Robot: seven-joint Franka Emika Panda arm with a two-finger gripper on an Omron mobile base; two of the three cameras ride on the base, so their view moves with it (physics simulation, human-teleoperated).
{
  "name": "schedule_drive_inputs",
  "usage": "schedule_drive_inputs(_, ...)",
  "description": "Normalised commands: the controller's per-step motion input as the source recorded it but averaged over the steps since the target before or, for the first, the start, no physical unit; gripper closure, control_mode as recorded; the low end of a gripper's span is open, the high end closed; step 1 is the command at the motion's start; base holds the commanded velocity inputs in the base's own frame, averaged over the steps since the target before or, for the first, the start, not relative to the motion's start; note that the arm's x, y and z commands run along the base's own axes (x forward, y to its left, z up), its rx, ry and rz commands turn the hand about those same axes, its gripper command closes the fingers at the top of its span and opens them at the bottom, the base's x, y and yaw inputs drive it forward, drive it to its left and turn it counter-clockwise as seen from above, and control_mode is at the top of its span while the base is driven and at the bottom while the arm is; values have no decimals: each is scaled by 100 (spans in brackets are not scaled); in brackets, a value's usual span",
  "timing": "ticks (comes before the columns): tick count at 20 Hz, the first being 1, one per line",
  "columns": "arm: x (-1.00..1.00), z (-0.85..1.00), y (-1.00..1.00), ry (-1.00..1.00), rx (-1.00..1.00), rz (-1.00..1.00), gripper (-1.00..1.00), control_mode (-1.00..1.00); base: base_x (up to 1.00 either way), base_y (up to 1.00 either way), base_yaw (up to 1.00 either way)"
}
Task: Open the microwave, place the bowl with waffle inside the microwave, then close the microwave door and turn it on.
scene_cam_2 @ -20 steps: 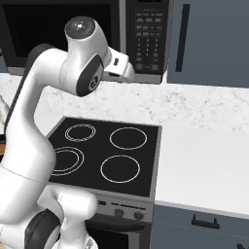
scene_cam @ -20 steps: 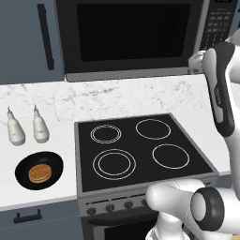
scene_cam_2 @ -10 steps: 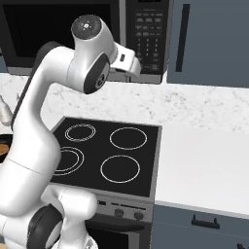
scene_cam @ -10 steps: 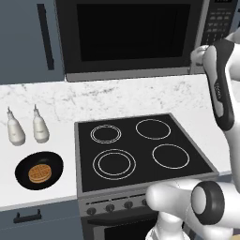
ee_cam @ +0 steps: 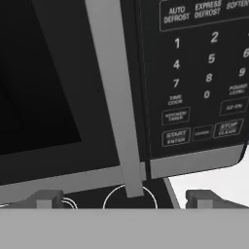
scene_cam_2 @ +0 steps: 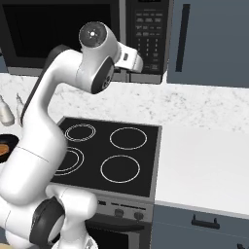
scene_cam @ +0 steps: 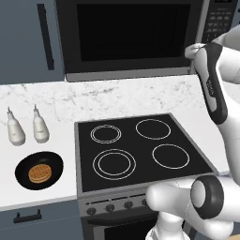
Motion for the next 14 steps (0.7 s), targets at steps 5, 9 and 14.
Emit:
schedule_drive_inputs(5, 47, 0, -7, -1, 0, 0, -100, -100, 0, 0, 0)
schedule_drive_inputs(9, 48, 0, -19, 2, 0, 0, -100, -100, 0, 0, 0)
schedule_drive_inputs(14, 44, 0, -17, 6, 0, 0, -100, -100, 0, 0, 0)
